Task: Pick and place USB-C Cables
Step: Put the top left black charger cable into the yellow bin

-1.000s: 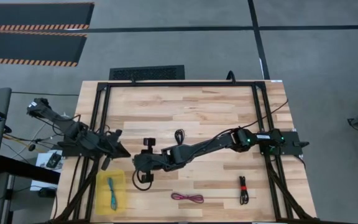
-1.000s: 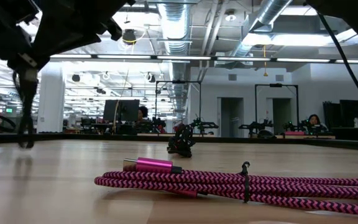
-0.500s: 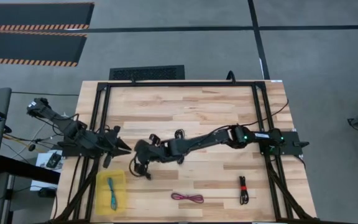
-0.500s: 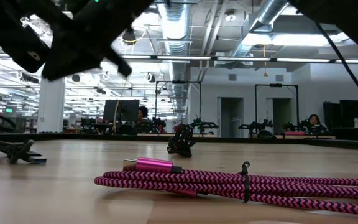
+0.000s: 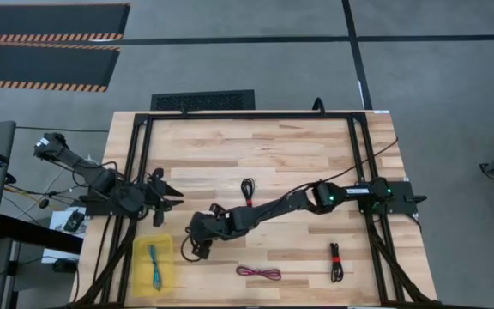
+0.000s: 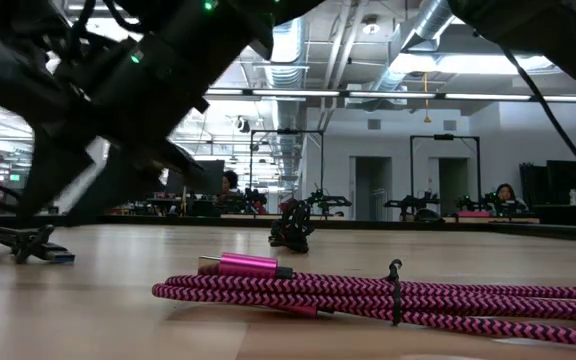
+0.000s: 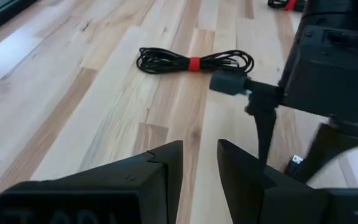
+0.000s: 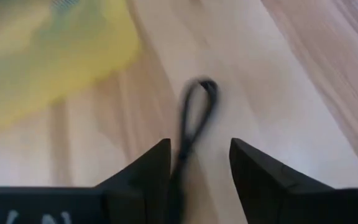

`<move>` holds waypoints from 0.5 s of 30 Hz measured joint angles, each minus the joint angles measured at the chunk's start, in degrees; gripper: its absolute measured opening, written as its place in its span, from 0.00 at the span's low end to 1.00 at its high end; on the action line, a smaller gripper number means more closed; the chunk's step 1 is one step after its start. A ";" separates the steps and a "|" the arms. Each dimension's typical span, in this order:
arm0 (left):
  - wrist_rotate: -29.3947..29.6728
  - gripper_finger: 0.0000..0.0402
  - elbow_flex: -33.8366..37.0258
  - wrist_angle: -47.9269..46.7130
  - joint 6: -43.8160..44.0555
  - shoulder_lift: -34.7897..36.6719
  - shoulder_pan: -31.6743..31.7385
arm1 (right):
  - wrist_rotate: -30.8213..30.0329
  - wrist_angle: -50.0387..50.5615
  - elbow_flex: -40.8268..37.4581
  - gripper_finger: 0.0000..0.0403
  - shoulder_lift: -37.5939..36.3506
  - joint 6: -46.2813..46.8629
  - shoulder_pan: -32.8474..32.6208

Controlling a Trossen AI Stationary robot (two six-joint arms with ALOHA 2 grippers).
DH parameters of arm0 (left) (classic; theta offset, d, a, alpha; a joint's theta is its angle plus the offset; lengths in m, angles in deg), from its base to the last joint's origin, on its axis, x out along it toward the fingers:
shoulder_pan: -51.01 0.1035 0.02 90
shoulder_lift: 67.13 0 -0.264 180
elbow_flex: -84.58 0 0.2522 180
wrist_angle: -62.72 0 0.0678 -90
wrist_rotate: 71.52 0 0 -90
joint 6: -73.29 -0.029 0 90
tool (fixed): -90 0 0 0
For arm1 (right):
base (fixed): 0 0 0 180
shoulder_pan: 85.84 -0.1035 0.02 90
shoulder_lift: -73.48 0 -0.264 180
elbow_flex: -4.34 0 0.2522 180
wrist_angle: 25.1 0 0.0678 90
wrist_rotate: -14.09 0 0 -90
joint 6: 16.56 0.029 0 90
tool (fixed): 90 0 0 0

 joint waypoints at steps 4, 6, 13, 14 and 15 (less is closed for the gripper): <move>-0.22 0.24 0.00 2.27 -1.05 -1.57 0.01 | 1.89 1.53 0.00 0.36 0.00 1.01 -0.45; -1.37 0.26 0.00 3.41 -1.87 -2.58 0.01 | 3.81 1.82 0.00 0.31 0.00 1.16 -0.59; -4.98 0.30 0.00 6.14 -2.15 -7.39 -0.01 | 4.28 3.56 0.07 0.13 -0.13 2.58 -0.77; -5.00 0.31 0.00 6.13 -2.13 -8.21 -0.01 | 4.28 3.56 0.07 0.11 -0.13 2.62 -0.77; -5.01 0.31 0.00 6.13 -1.92 -8.92 0.00 | 4.28 3.58 0.07 0.08 -0.13 2.74 -0.77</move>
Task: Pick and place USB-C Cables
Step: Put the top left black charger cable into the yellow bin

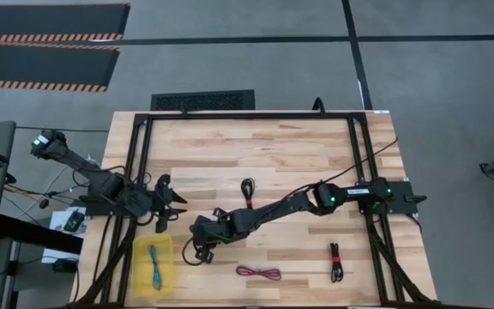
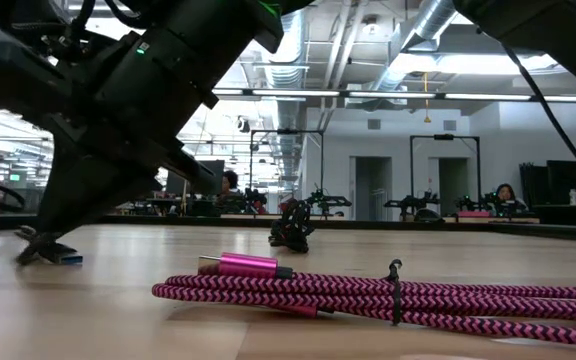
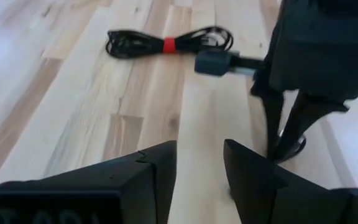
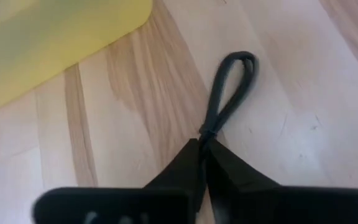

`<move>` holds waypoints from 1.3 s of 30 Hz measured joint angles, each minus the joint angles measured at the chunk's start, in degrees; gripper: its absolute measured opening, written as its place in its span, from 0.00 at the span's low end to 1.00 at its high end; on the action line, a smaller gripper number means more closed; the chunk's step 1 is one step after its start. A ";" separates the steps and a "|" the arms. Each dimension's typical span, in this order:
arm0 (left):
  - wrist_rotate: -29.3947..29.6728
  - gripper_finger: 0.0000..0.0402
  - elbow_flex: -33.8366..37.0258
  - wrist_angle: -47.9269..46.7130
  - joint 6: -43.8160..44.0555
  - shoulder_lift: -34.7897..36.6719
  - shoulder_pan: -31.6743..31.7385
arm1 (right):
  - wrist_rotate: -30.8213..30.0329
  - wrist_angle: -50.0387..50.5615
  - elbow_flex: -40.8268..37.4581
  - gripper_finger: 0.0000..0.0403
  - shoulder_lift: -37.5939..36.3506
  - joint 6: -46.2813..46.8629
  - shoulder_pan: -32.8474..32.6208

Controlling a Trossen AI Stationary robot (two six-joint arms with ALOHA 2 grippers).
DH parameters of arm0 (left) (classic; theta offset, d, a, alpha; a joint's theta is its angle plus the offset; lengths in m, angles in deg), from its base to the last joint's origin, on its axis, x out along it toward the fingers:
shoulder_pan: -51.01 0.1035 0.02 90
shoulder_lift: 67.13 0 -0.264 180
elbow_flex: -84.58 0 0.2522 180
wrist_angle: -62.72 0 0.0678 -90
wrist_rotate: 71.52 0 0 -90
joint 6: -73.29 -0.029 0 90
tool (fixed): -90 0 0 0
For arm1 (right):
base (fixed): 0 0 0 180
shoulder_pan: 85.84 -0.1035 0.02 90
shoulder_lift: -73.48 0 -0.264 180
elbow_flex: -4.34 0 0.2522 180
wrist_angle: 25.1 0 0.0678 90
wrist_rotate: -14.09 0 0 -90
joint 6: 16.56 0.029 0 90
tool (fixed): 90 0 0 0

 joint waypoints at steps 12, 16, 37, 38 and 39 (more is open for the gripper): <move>1.40 0.33 0.00 0.13 2.88 -4.85 -0.01 | -5.75 1.71 -0.13 0.03 -0.35 3.69 -0.11; 1.42 0.33 0.00 0.09 3.01 -4.85 0.00 | -7.79 0.82 -0.09 0.14 -0.76 4.78 0.03; 2.32 0.33 0.00 -0.20 3.73 -4.85 0.00 | 0.55 4.91 0.37 0.29 3.38 4.67 -0.85; 2.44 0.33 0.00 -0.20 3.75 -4.85 0.01 | -0.08 5.37 0.32 0.24 3.15 4.68 -0.84; 2.54 0.33 0.00 -0.20 3.71 -4.85 0.00 | -0.44 5.51 0.28 0.18 2.81 4.58 -0.83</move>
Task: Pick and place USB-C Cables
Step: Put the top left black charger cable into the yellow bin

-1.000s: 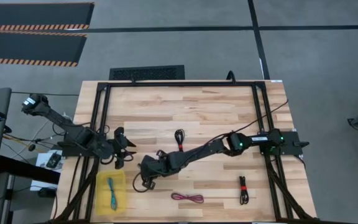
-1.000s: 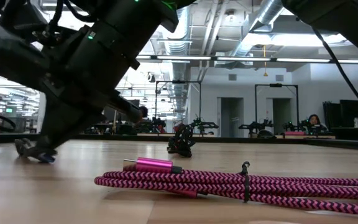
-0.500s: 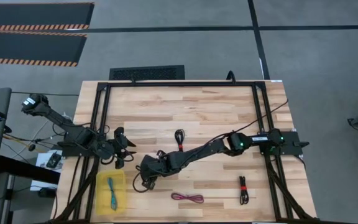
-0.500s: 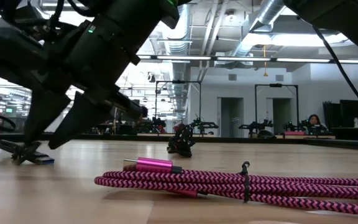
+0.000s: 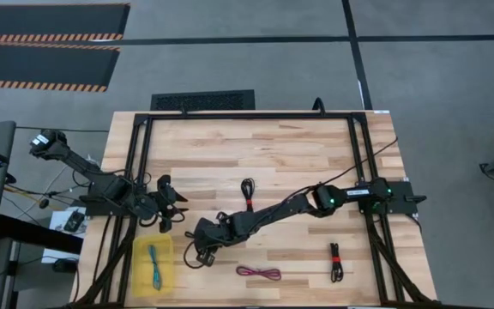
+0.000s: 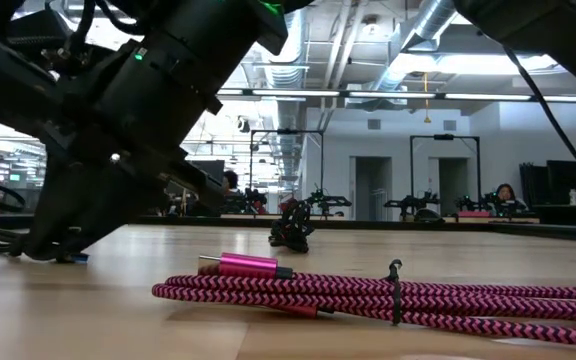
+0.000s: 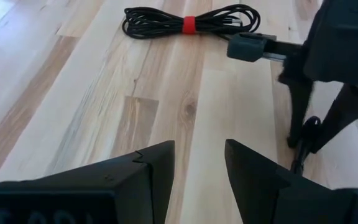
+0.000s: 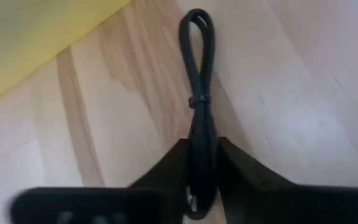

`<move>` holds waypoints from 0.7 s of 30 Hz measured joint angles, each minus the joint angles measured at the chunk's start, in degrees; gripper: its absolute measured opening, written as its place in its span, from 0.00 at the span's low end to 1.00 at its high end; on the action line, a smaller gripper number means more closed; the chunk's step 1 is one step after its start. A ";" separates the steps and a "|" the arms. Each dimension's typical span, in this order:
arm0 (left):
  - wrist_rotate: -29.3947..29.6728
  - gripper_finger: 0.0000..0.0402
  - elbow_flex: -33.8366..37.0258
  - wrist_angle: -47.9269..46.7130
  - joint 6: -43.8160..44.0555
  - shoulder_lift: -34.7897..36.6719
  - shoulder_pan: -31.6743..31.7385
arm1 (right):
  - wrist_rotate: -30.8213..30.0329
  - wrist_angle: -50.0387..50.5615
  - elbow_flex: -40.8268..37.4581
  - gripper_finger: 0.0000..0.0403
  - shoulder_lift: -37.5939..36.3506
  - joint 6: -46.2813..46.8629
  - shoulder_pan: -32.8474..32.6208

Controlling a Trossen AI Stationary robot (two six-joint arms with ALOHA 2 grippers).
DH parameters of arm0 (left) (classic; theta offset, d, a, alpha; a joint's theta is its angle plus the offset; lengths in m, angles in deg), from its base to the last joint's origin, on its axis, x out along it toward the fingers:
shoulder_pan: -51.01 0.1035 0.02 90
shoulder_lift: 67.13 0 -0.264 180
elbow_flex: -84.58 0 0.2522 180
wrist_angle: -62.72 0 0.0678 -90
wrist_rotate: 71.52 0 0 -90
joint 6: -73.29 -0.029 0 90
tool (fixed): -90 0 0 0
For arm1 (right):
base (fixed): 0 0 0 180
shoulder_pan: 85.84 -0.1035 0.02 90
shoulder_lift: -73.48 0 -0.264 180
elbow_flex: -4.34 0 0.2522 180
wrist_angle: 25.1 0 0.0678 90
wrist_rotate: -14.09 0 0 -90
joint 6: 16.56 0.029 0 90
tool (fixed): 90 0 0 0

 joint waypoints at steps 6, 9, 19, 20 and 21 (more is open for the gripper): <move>-0.08 0.33 0.00 0.31 -1.06 0.00 0.01 | -8.05 0.30 -0.62 0.08 -3.34 -3.19 -0.61; -0.93 0.33 0.00 1.20 -1.51 0.02 -0.01 | -15.12 -1.65 -0.76 0.12 -5.45 -2.13 -0.75; 0.66 0.33 -0.07 4.41 -1.02 0.09 -0.05 | -43.56 8.64 -0.47 0.10 -8.53 13.53 -2.69; 1.00 0.33 -0.07 4.64 -1.01 0.06 -0.05 | -44.73 9.04 -0.45 0.10 -8.61 14.15 -2.75; 1.55 0.33 -0.05 5.21 -1.10 0.04 -0.05 | -45.76 9.14 -0.45 0.10 -8.61 14.51 -2.88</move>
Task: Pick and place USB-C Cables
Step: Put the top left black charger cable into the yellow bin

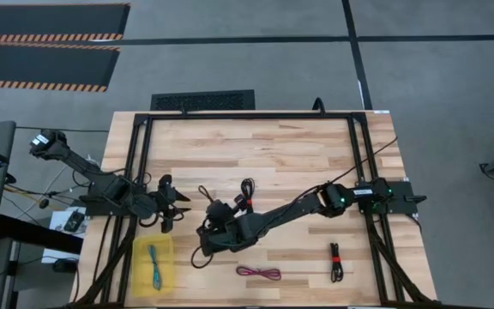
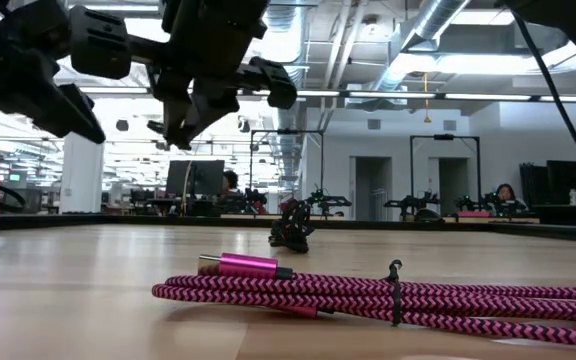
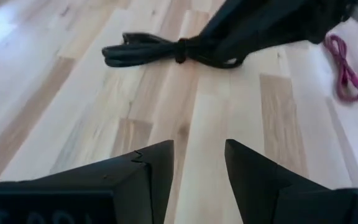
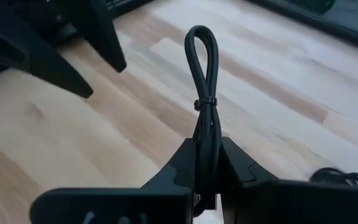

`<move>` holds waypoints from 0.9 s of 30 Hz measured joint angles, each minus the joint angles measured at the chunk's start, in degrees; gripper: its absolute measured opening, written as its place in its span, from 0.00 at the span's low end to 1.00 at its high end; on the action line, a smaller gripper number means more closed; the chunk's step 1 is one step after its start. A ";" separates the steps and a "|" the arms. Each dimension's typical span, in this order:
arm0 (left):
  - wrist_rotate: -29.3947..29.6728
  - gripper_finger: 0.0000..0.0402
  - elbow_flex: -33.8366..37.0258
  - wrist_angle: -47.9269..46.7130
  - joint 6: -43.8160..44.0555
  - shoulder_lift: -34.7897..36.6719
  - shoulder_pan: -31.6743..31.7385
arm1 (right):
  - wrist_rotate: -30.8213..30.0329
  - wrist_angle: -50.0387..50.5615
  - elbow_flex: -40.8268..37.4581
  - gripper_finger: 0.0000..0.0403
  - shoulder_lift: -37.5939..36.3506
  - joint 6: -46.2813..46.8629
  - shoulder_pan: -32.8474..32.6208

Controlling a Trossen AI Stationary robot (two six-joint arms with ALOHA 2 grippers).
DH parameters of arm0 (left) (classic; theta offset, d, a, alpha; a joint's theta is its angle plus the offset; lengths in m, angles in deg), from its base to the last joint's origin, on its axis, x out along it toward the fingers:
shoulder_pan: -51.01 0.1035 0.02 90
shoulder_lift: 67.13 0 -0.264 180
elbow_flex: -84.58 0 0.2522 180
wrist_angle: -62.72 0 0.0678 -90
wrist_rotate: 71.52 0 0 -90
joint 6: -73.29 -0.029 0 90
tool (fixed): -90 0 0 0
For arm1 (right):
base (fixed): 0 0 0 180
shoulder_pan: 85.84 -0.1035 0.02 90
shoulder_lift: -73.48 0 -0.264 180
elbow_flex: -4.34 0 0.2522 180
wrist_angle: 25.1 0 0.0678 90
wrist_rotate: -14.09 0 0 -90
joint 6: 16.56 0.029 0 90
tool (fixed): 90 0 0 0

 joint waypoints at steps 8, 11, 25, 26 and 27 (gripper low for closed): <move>3.61 0.33 0.01 1.38 -0.45 0.02 0.00 | -10.94 24.41 -0.09 0.10 -0.77 16.85 -1.38; 3.82 0.33 0.01 1.16 -0.54 0.02 0.00 | -13.71 37.95 0.11 0.11 -1.40 30.70 -2.52; 5.05 0.33 0.01 4.74 -6.03 0.00 0.00 | -6.07 8.11 0.04 0.10 -1.28 -3.33 -4.49; 5.05 0.33 0.01 4.73 -6.35 0.00 0.00 | -4.09 3.46 0.06 0.10 -1.29 -8.39 -4.36; 5.05 0.33 0.01 4.74 -6.59 0.00 0.00 | -1.84 -0.80 0.07 0.10 -1.29 -12.92 -4.22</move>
